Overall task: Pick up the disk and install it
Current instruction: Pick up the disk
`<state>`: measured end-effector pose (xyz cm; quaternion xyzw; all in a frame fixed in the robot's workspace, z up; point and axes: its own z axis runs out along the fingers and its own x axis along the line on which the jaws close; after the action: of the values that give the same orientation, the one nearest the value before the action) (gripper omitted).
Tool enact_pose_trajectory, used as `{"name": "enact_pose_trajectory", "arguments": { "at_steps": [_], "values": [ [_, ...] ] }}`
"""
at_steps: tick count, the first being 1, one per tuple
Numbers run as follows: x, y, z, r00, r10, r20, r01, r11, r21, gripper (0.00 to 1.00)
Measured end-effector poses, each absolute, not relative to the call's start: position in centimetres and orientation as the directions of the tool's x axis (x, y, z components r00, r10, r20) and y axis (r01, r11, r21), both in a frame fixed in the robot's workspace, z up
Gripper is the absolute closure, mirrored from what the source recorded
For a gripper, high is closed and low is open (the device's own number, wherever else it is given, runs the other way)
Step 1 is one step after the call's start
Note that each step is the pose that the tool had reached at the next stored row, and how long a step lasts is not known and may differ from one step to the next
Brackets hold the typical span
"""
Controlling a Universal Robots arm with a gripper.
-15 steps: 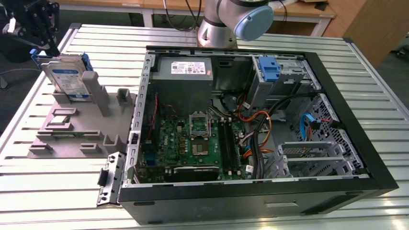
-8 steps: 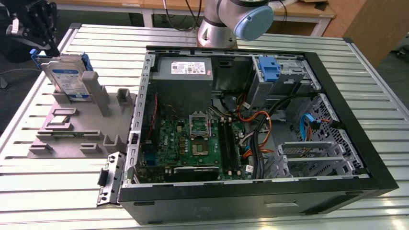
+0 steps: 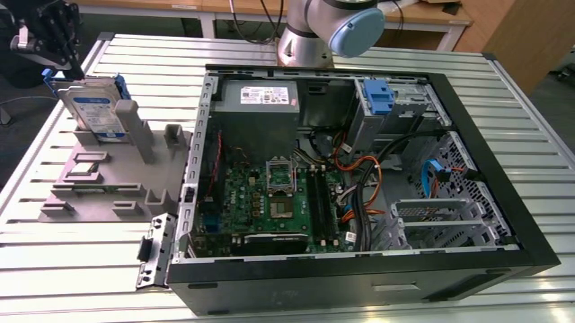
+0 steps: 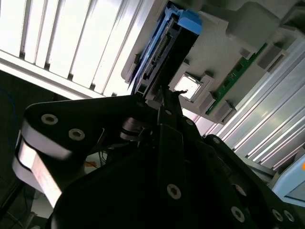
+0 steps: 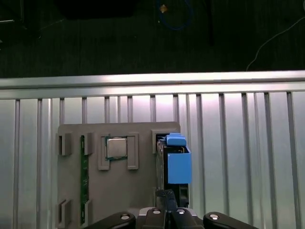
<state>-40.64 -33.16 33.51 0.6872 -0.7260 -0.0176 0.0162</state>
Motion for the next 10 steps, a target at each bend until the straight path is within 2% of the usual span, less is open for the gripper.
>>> {"name": "enact_pose_trajectory", "arguments": {
  "at_steps": [6,10],
  "values": [
    [-40.64,-33.17,33.40,-0.139,-0.990,-0.010,-0.989,0.139,0.049,0.89],
    [-40.64,-33.17,33.39,-0.161,-0.986,-0.049,-0.986,0.158,0.055,0.89]
  ]
}}
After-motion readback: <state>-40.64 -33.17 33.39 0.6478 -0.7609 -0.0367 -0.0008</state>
